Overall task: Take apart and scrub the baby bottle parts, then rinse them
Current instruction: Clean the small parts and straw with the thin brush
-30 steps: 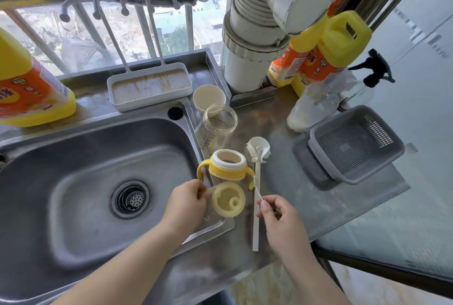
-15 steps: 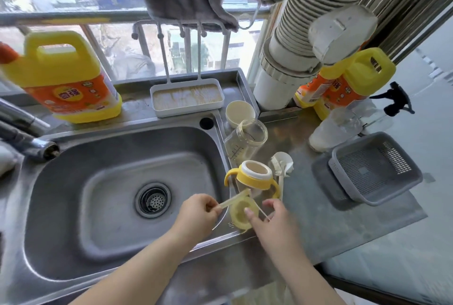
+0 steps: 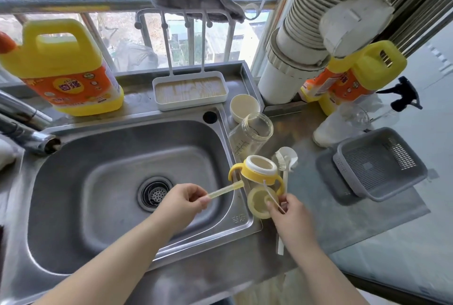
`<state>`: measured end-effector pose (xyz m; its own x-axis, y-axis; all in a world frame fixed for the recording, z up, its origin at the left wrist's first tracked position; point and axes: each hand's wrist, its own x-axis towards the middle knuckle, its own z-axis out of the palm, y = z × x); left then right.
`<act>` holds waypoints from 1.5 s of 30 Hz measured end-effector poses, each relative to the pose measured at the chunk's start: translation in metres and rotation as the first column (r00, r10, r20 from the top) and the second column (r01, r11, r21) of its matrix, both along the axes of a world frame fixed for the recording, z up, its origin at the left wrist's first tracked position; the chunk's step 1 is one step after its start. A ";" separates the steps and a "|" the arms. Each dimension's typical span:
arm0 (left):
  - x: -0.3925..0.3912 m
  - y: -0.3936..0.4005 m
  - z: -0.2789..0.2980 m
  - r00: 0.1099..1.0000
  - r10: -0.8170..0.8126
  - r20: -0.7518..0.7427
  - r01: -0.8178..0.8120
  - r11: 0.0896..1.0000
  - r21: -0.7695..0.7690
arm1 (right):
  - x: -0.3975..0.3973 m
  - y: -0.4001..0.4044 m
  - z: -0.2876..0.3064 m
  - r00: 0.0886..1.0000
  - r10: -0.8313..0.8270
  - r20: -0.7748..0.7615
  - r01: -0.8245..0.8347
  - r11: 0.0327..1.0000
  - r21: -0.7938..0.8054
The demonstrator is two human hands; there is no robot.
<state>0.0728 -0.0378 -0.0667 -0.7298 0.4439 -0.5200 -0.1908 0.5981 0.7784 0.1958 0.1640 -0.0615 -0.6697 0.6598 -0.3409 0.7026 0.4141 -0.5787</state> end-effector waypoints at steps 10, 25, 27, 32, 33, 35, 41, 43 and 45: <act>-0.011 -0.014 0.012 0.997 0.020 0.069 -0.027 0.993 0.114 | -0.018 -0.015 0.035 0.984 -0.012 -0.179 -0.021 0.983 -0.183; -0.055 -0.095 0.079 0.933 0.069 -0.354 -0.020 0.990 0.141 | -0.138 -0.131 0.089 0.810 0.436 -0.392 -0.569 0.747 -0.344; -0.059 -0.112 0.085 0.912 0.120 -0.393 -0.064 0.986 0.152 | -0.145 -0.128 0.100 0.776 0.533 -0.337 -0.616 0.754 -0.228; -0.064 -0.139 0.093 0.907 0.263 -0.329 -0.172 0.945 0.279 | -0.160 -0.124 0.136 0.559 0.810 -0.176 -0.803 0.582 0.131; -0.063 -0.140 0.095 0.908 0.269 -0.320 -0.172 0.938 0.301 | -0.162 -0.127 0.141 0.536 0.829 -0.161 -0.810 0.558 0.177; -0.063 -0.144 0.099 0.909 0.275 -0.313 -0.166 0.928 0.333 | -0.165 -0.131 0.150 0.519 0.842 -0.146 -0.810 0.539 0.232; -0.061 -0.149 0.103 0.866 0.222 -0.448 -0.098 0.954 0.282 | -0.171 -0.135 0.163 0.473 0.879 -0.066 -0.826 0.468 0.314; -0.060 -0.150 0.107 0.853 0.201 -0.482 -0.078 0.961 0.264 | -0.170 -0.135 0.168 0.456 0.890 -0.033 -0.834 0.440 0.334; -0.059 -0.150 0.108 0.821 0.164 -0.546 -0.056 0.976 0.208 | -0.170 -0.136 0.171 0.446 0.895 -0.022 -0.837 0.425 0.344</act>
